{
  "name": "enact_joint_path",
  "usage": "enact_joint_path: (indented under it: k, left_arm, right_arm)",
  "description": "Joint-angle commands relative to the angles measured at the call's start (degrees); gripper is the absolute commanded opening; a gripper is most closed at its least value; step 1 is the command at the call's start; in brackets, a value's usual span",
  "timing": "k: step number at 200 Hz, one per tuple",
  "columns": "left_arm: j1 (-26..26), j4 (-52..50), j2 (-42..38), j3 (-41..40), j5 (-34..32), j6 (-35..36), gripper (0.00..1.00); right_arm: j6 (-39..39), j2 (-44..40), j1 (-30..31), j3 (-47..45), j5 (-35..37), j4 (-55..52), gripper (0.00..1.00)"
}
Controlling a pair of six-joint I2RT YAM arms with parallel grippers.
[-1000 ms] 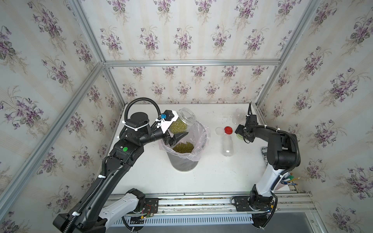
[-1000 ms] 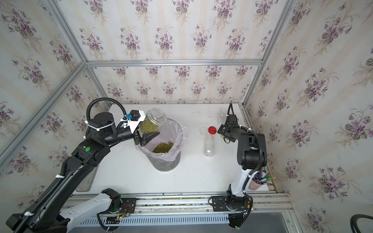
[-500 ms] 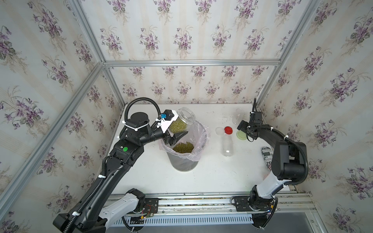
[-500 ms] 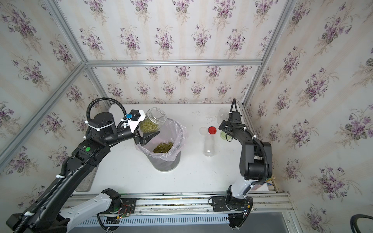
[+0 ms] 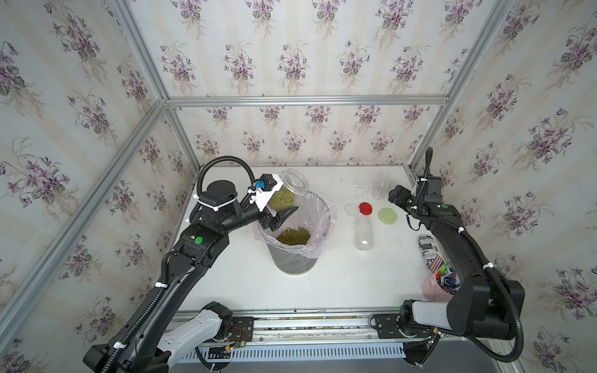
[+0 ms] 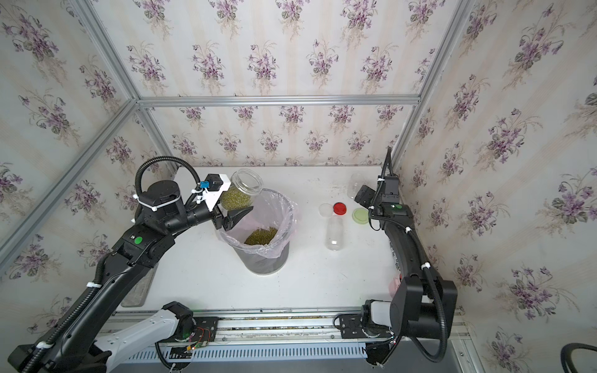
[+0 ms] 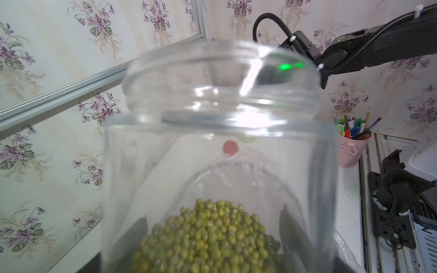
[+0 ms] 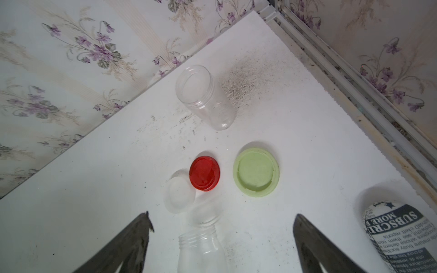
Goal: Empty moldy mung beans from jars
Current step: Place the lid at the center of the board, then pour the moldy mung beans from the jar into the trash bin.
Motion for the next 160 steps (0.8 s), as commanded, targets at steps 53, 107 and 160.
enact_joint_path:
  k: [53,107,160]
  left_arm:
    - [0.01,4.79,-0.64,1.34,-9.76,3.65,0.00]
    - [0.06,4.09,-1.57,0.52,-15.94,10.59,0.00]
    - [0.06,3.28,-2.39,0.34,-21.60,17.67,0.00]
  right_arm:
    - [-0.78,-7.95,4.38,2.69,-10.29,-4.09,0.90]
    - [-2.08,-8.49,12.21,5.51,-9.32,-5.74,0.90]
    - [-4.14,-9.29,12.79,7.46,-10.83,-7.09,0.90]
